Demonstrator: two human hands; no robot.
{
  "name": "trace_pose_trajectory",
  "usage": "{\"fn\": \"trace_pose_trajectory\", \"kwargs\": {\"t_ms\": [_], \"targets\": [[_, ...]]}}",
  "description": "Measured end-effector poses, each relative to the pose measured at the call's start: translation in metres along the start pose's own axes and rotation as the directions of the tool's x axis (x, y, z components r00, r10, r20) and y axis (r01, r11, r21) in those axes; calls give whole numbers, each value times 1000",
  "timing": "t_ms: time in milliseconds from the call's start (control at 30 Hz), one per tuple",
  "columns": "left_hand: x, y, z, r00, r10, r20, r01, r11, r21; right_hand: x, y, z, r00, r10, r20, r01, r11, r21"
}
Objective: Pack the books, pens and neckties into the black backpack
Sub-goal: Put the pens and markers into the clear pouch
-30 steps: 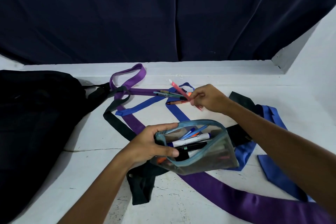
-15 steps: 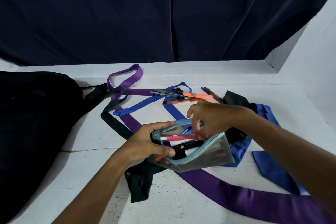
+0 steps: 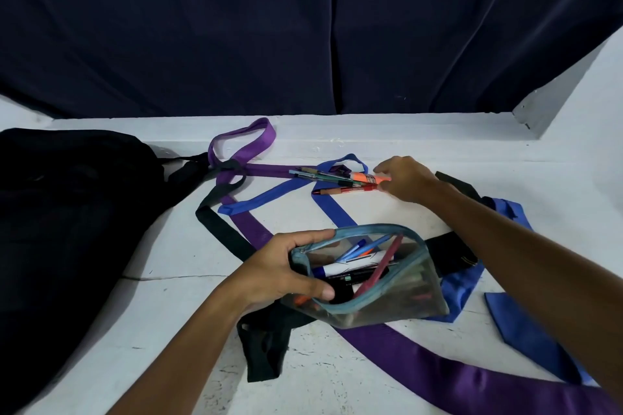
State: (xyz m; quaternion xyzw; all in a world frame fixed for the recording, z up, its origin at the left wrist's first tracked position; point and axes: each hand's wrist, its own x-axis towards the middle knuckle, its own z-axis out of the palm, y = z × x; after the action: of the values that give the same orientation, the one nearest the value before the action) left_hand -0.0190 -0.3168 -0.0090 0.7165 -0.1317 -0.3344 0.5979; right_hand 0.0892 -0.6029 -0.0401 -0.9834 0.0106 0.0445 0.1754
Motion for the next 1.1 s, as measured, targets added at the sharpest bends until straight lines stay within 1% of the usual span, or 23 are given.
{"fn": "trace_pose_trajectory", "kwargs": {"t_ms": [100, 167, 233, 300, 367, 400, 433, 500, 567, 633, 767, 867, 900, 933, 967, 1033, 1067, 1100], "targets": [[0, 0, 0, 1000, -2, -2, 2, 1000, 26, 0, 3, 11, 998, 6, -60, -9, 999, -48], [-1, 1, 0, 1000, -3, 0, 3, 1000, 24, -3, 3, 9, 996, 26, -87, -26, 1000, 5], [-1, 1, 0, 1000, -3, 4, 3, 1000, 21, -8, -2, 0, 994, 50, -101, -30, 981, 191], [0, 1, 0, 1000, -4, 7, 4, 1000, 12, -20, -12, -17, 994, 44, -101, -2, 925, 380], [1, 1, -1, 1000, -1, 11, 1, 1000, 2, -38, -23, -39, 997, -47, -53, 68, 859, 507], [1, 1, -1, 1000, 5, 13, -5, 1000, -2, -48, -27, -49, 993, -118, 1, 99, 835, 542], [2, 1, -1, 1000, 7, 11, -7, 1000, -5, -58, -32, -59, 978, -195, 76, 122, 824, 553], [3, 1, -1, 1000, 4, 17, -4, 1000, -8, -76, -43, -72, 913, -330, 238, 168, 839, 517], [3, 3, -2, 999, 6, 50, -7, 1000, 1, -88, -54, -76, 851, -402, 338, 222, 858, 462], [4, 3, -2, 998, 10, 59, -9, 1000, -4, -97, -64, -72, 818, -418, 395, 243, 874, 421], [4, 3, -3, 999, 0, 47, 0, 1000, -8, -106, -77, -54, 787, -412, 459, 254, 895, 368], [3, 5, -3, 998, -12, 56, 10, 1000, 23, -107, -84, -51, 723, -415, 552, 265, 905, 334], [3, 4, -4, 998, -13, 55, 12, 1000, 22, -104, -85, -53, 716, -412, 564, 265, 907, 326], [3, 3, -4, 999, -14, 47, 13, 1000, 22, -98, -85, -55, 726, -413, 549, 261, 905, 336], [3, 3, -4, 999, -17, 37, 16, 1000, 19, -89, -83, -56, 757, -417, 503, 253, 897, 362], [3, 2, -3, 999, -29, 24, 29, 1000, 9, -63, -75, -53, 862, -385, 332, 227, 876, 427], [3, 2, -3, 999, -34, 21, 34, 999, 10, -48, -69, -48, 912, -337, 232, 217, 879, 424], [3, 2, -2, 999, -36, 21, 36, 999, 12, -33, -63, -42, 950, -278, 143, 205, 900, 385]]}}
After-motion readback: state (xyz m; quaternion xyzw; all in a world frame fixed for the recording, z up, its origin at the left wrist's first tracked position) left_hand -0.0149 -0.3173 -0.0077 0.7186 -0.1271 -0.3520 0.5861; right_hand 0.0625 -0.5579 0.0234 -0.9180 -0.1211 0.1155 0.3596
